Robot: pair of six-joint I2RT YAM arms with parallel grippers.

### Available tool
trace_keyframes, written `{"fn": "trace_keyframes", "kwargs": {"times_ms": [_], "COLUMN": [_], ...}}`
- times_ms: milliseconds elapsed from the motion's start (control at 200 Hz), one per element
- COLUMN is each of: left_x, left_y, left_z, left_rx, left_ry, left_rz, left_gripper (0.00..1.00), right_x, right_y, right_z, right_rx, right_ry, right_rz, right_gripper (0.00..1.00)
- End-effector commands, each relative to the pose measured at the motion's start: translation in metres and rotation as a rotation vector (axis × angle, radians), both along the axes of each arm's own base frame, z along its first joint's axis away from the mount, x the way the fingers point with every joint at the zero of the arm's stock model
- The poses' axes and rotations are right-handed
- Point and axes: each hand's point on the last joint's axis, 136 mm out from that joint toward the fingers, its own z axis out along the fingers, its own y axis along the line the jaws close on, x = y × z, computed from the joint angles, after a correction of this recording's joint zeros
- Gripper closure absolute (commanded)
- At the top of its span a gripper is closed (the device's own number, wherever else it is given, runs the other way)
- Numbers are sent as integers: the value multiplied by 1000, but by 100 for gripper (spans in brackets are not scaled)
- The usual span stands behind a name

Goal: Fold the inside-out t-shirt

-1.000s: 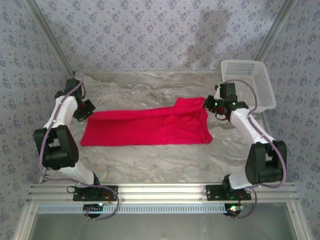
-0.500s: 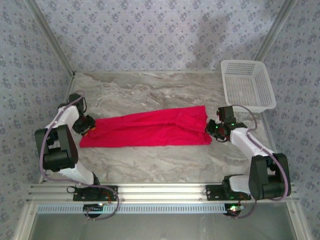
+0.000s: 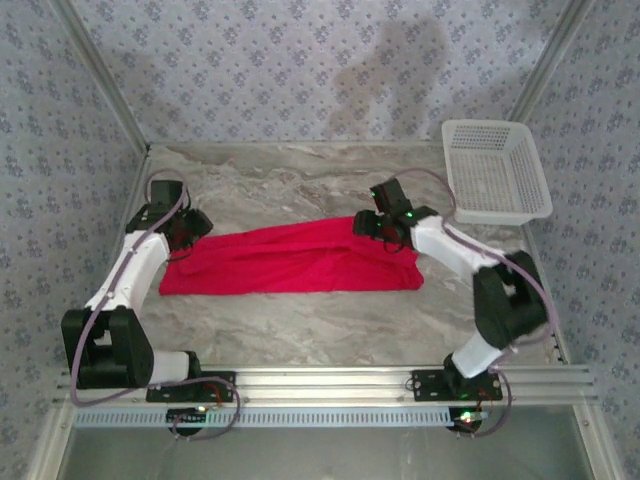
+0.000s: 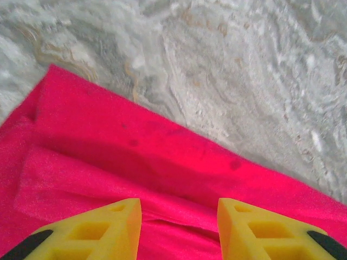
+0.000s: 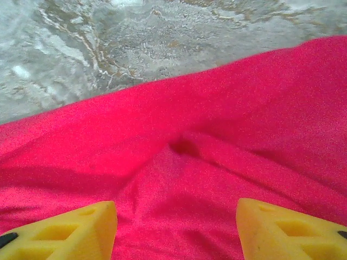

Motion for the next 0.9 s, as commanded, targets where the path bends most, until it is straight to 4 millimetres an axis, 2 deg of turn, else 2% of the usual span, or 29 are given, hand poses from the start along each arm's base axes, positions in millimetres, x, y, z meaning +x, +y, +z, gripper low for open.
{"fn": "trace_keyframes", "kwargs": {"times_ms": [0,85,145,205,280,360,485,495,570,740,835,894], "left_x": [-10,-16,-18,-19,-19,-19,-19,-19,-18,-17,-16,-16], "left_y": [-4,0,2,4,7,9,11,11,11,8,8,8], "left_z": [-23,-32,-34,-37,-38,-37,-32,-32,-32,-38,-39,-40], "left_rx": [-29,-7,-1,-6,-16,-24,-30,-31,-37,-52,-50,-46], "left_ry": [65,97,112,127,139,140,123,120,115,131,143,147], "left_rz": [-2,4,8,10,14,19,31,31,38,30,22,17], "left_gripper": [60,59,59,60,60,59,60,60,60,60,60,60], "right_x": [10,15,15,15,11,-1,-32,-40,-70,-133,-147,-148], "right_y": [5,14,18,19,20,18,18,16,19,30,29,25], "right_z": [-17,-29,-36,-39,-36,-26,-1,-8,-12,-40,-33,-24], "right_rx": [-77,-82,-76,-67,-55,-42,-16,-23,6,-8,-71,-103], "right_ry": [86,122,143,155,151,157,115,132,137,157,110,101], "right_rz": [-12,-12,-17,-25,-21,-42,-77,-80,-107,-142,-139,-130], "right_gripper": [36,36,40,57,83,100,100,100,99,69,46,40]}}
